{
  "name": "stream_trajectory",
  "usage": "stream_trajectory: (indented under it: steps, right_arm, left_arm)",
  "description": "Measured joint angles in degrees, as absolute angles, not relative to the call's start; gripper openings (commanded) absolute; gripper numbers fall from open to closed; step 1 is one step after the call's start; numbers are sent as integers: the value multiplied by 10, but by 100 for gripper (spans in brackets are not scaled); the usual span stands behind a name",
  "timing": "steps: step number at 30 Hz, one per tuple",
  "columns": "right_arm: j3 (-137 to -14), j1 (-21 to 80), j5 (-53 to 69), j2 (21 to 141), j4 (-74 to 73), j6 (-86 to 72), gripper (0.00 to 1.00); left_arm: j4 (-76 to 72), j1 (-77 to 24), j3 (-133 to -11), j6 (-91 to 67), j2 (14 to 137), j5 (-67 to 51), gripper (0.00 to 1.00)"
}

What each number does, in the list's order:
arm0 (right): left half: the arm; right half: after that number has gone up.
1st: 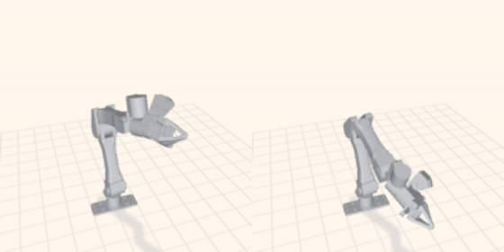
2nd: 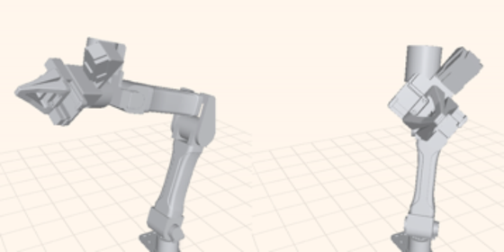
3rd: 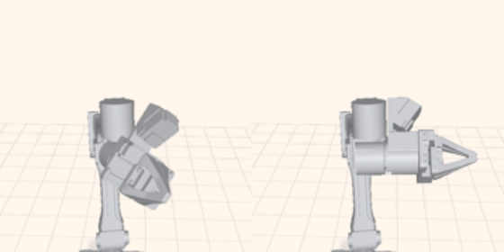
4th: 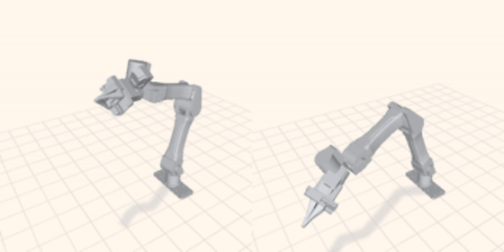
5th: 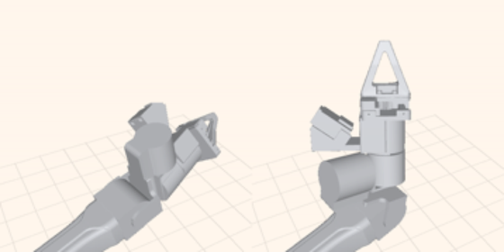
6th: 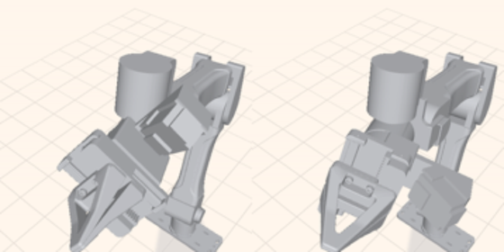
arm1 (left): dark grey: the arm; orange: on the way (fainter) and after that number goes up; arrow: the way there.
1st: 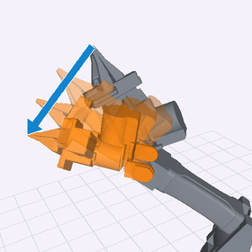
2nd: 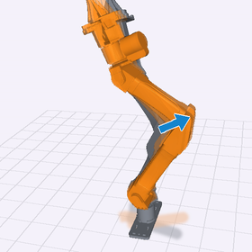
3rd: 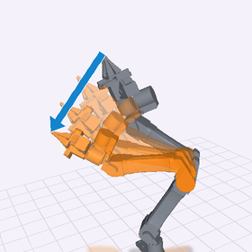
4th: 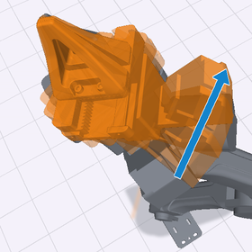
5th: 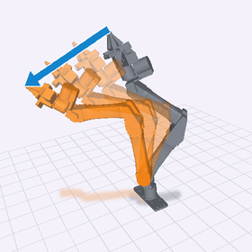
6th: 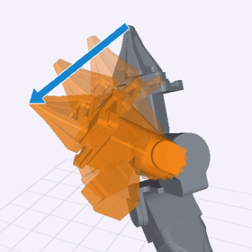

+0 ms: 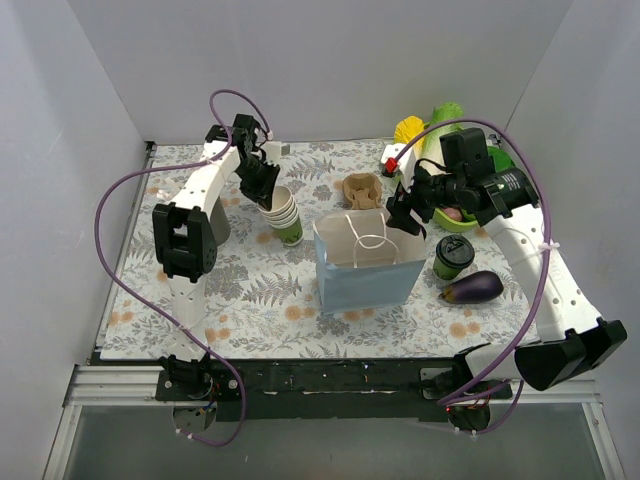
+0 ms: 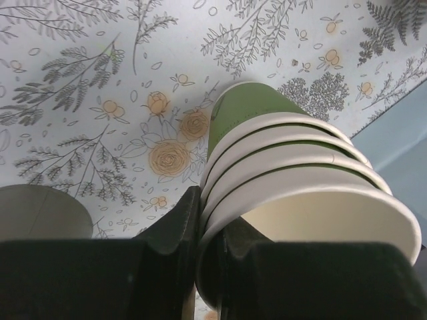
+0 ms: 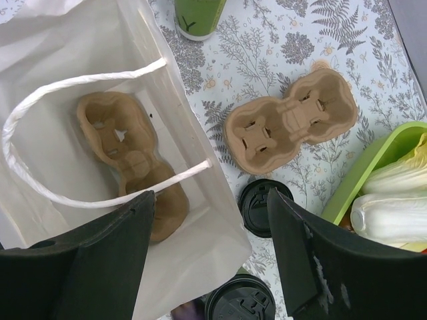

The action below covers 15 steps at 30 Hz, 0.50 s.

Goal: Pack the takeout coffee

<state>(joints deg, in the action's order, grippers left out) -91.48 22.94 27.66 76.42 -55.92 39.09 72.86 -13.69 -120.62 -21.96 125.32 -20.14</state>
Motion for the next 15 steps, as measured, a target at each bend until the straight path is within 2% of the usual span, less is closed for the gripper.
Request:
stream_trajectory:
  steps: [7, 9, 11, 12, 14, 15]
  right_arm:
    - [-898, 229, 267, 753, -554, 391, 75]
    - [-894, 229, 267, 747, -554, 391, 76]
    - [-893, 229, 265, 742, -554, 391, 75]
    - [-893, 229, 264, 740, -553, 391, 75]
    - [-893, 229, 262, 737, -553, 391, 75]
    - [-893, 229, 262, 736, -553, 391, 76]
  left_arm:
    - [711, -129, -1250, -238, 1253, -155, 0]
    - [711, -122, -1267, -238, 1255, -137, 3]
    - [715, -111, -1292, -238, 1264, -121, 23]
    - [716, -105, -1305, -238, 1271, -116, 38]
    - [714, -93, -1318, -237, 1281, -108, 60]
    - [714, -88, -1318, -238, 1285, -105, 64]
